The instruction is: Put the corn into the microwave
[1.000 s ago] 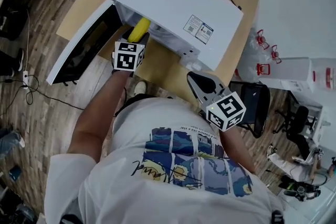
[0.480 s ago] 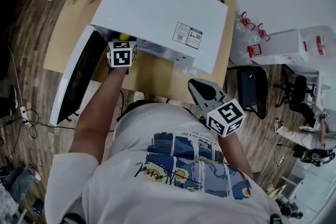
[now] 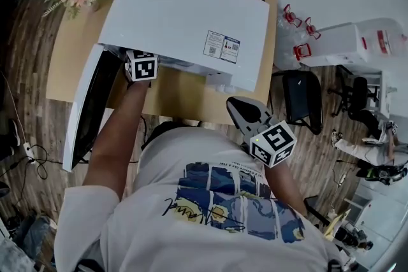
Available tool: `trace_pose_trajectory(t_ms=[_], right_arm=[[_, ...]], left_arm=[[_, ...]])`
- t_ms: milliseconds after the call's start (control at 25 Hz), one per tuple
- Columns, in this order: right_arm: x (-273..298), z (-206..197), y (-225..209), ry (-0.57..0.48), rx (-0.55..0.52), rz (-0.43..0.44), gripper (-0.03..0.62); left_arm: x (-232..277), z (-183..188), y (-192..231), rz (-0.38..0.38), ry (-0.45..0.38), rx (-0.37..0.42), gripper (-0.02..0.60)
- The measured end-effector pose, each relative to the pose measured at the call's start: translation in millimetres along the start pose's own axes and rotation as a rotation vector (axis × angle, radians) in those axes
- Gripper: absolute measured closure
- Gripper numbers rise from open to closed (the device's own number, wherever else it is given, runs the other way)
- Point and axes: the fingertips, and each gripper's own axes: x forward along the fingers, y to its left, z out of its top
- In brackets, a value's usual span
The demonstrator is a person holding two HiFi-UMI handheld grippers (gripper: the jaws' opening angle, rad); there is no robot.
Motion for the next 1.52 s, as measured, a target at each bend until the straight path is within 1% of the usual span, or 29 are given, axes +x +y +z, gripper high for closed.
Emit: trace_pose_trajectory(t_ms=[360, 760, 880, 1040, 1320, 1520], right_arm=[[7, 5, -3, 0.01, -0.009, -0.009, 0.577], [8, 6, 5, 0.006, -0.018, -0.004, 0.577], [6, 4, 9, 0.006, -0.019, 0.001, 0.577], [2, -1, 17, 0.006, -0.019, 0.007, 0.577], [-9, -13, 26, -0.002, -0.017, 0.014, 0.577], [-16, -21, 31, -0.016, -0.044, 0.019, 0.577]], left_arm=[[9, -4, 4, 0.01, 0.007, 0.013, 0.322], [2, -12, 5, 0.026, 0.021, 0.022, 0.308], [-3, -14, 4, 0.019, 0.024, 0.029, 0.304], [-13, -15, 4, 0.029, 0.014, 0.033, 0.29], [-36, -24, 6, 0.042, 0.003, 0.031, 0.287], [-55, -31, 2, 0.058, -0.002, 0.031, 0.287]])
